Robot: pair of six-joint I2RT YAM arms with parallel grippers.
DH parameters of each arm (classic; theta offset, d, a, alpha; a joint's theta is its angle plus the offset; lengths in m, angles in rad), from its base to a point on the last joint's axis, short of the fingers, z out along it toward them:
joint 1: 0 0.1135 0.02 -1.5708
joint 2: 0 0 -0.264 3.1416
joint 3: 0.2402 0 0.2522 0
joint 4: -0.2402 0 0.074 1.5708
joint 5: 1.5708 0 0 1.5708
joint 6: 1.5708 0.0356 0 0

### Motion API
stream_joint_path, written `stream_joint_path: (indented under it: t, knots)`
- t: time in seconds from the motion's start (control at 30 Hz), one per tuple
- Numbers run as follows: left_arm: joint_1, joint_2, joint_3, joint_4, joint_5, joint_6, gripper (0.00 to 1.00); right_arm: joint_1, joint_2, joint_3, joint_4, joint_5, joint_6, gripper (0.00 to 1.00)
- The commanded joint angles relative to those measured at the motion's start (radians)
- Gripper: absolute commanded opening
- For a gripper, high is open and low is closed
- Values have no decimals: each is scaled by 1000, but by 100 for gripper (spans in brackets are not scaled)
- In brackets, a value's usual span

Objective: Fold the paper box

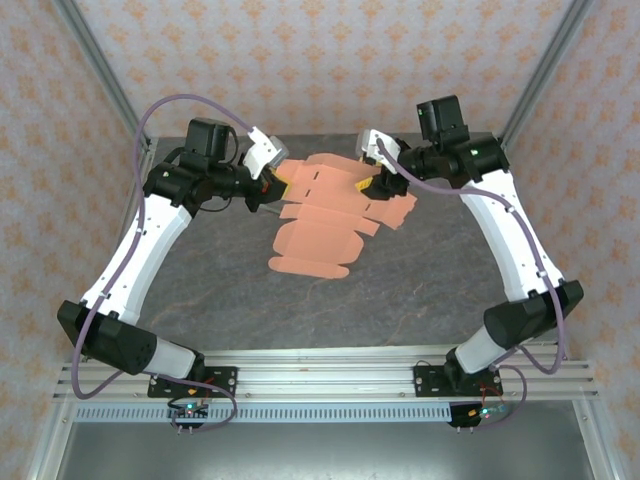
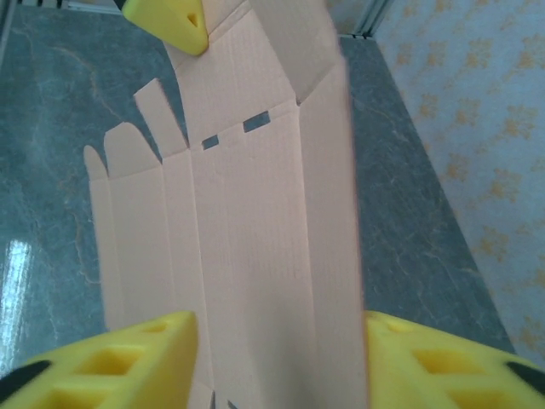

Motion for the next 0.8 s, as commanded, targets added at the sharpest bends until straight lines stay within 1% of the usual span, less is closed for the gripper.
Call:
stream_joint_path:
  t: [0.0,0.03,0.07,0.1,0.2,0.27,0.47,0.6,0.67,0.77]
  knots:
    - [-9,5,34,-19,19,20,0,2,41,78,-88,-68,-44,36]
    - [-9,5,33,-18,19,20,0,2,52,88,-94,-60,-44,29]
    - [-9,5,33,-16,19,19,0,2,58,91,-93,-52,-43,24]
    - [-9,4,33,-14,21,19,0,0,65,89,-89,-42,-39,23]
    - [-10,3,32,-6,25,14,0,2,70,76,-73,-27,-36,27]
    - [-10,4,29,-1,28,14,0,2,70,67,-55,-14,-31,26]
    - [-11,6,26,2,27,9,0,11,68,61,-22,29,-9,12]
    - [-10,8,24,19,22,-16,0,38,51,25,38,148,13,2]
    - [-10,16,26,44,0,-79,0,60,27,-27,115,236,40,0]
    - [-10,46,59,45,-6,-177,0,108,-40,-153,283,420,51,0]
